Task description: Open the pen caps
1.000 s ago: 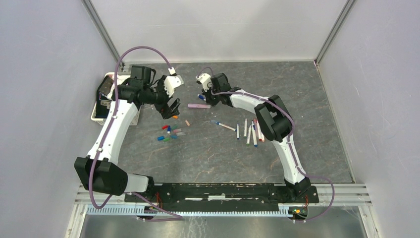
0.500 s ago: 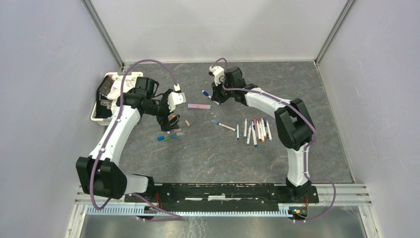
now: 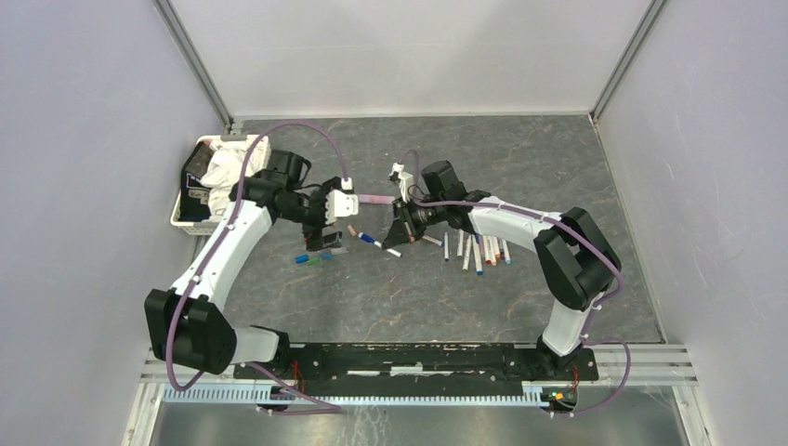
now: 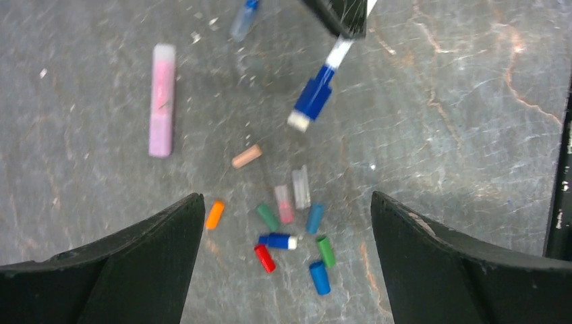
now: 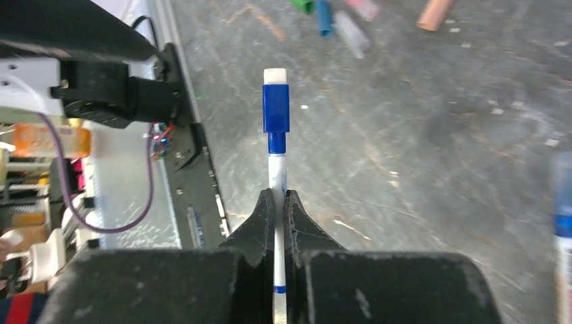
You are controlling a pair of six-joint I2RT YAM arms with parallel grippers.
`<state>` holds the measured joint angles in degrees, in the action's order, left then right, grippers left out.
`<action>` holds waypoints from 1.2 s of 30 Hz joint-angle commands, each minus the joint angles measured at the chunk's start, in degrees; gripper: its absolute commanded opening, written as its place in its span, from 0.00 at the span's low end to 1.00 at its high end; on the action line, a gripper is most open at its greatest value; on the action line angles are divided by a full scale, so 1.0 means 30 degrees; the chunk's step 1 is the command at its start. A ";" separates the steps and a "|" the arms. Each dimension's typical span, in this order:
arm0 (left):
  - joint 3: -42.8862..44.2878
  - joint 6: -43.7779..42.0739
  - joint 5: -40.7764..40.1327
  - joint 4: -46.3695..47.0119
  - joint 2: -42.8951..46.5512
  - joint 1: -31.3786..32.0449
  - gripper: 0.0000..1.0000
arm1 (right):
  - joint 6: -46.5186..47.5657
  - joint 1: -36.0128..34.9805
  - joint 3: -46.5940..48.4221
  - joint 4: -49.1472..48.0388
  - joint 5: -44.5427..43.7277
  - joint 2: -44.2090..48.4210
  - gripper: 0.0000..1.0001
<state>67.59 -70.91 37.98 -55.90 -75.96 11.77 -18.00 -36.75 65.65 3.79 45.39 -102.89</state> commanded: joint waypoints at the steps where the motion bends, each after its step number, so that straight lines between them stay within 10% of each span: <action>1: -0.0933 -0.1702 0.0009 0.0177 0.0585 0.1699 0.97 | -0.1322 -0.0697 0.0394 -0.1130 0.2302 0.0927 0.00; 11: -0.1390 -0.1621 -0.0300 -0.0260 0.0544 0.3144 0.88 | -0.2717 -0.1631 0.1367 -0.2363 0.3757 -0.0210 0.00; 22: -0.0719 -0.2182 -0.0449 -0.1545 -0.0599 0.3460 0.27 | -0.2441 -0.1631 0.1891 -0.1704 0.3608 -0.0778 0.00; 26: -0.0466 -0.2241 -0.0416 -0.1865 -0.0734 0.3627 0.05 | -0.2498 -0.1885 0.2016 -0.1775 0.3468 -0.1129 0.17; 36: 0.0022 -0.2198 -0.0666 -0.2113 -0.1044 0.3613 0.02 | -0.2142 -0.2162 0.2656 -0.1584 0.4419 -0.2378 0.18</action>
<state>64.86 -75.70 34.94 -61.63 -79.00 22.37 -25.47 -43.07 71.37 -0.43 57.41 -109.23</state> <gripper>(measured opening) 0.266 0.235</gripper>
